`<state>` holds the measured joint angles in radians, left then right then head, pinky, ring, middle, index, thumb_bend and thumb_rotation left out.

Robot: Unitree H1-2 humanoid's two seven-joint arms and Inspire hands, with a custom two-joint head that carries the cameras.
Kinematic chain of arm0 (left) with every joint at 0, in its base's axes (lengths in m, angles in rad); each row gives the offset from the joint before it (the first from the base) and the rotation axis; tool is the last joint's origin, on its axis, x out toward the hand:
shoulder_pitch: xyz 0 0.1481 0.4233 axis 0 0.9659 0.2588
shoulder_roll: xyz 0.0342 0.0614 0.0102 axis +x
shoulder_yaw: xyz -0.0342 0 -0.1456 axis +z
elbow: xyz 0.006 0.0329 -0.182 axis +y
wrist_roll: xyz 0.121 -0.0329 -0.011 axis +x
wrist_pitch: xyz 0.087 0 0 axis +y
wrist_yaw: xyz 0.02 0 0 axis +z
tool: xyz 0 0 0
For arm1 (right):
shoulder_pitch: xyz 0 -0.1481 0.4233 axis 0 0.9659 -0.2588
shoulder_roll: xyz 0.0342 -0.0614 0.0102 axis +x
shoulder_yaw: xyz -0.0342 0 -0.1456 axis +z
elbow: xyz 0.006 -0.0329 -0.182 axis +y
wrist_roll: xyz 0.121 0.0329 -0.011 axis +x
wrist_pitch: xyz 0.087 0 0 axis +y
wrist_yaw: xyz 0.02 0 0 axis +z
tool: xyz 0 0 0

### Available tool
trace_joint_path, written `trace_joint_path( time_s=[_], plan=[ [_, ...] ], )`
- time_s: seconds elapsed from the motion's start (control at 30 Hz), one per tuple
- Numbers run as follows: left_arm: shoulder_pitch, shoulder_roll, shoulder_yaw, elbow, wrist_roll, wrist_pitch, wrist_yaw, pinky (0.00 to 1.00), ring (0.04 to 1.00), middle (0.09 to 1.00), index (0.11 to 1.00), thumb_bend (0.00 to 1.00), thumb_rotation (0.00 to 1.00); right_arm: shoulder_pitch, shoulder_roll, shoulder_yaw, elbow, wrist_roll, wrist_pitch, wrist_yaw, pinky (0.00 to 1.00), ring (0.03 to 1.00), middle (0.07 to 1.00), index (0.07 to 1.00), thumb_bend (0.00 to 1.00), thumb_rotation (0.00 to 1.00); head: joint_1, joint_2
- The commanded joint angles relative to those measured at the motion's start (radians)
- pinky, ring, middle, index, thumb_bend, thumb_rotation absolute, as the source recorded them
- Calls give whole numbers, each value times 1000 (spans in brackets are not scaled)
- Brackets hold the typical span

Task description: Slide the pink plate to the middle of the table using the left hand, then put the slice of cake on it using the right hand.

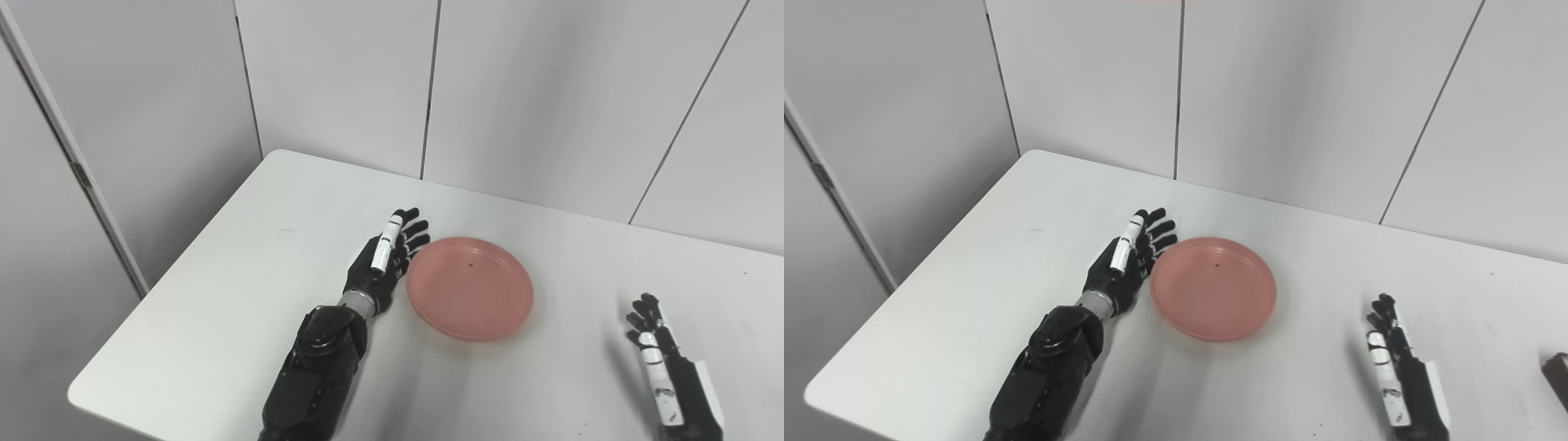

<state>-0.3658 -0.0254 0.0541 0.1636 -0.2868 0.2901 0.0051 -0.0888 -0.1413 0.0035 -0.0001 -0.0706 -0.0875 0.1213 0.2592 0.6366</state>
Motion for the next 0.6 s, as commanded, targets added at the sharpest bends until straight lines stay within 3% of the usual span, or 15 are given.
trace_joint_path(
  time_s=[0.0,0.3,0.57],
  plan=[
    [-6,-17,-20,-37,-12,25,-37,874,893,897,895,412,1000,30,20,11,-7,-7,25,-16,933,934,954,972,347,1000,-18,4],
    [46,-34,-64,-107,-33,84,-101,934,927,930,918,387,1000,38,51,32,-64,-46,93,-41,938,940,959,972,350,1000,-95,24],
    [73,-30,-81,-157,-64,156,-139,970,954,950,940,380,1000,39,68,51,-79,-81,115,-70,922,932,951,961,369,1000,-148,41]
  ],
)
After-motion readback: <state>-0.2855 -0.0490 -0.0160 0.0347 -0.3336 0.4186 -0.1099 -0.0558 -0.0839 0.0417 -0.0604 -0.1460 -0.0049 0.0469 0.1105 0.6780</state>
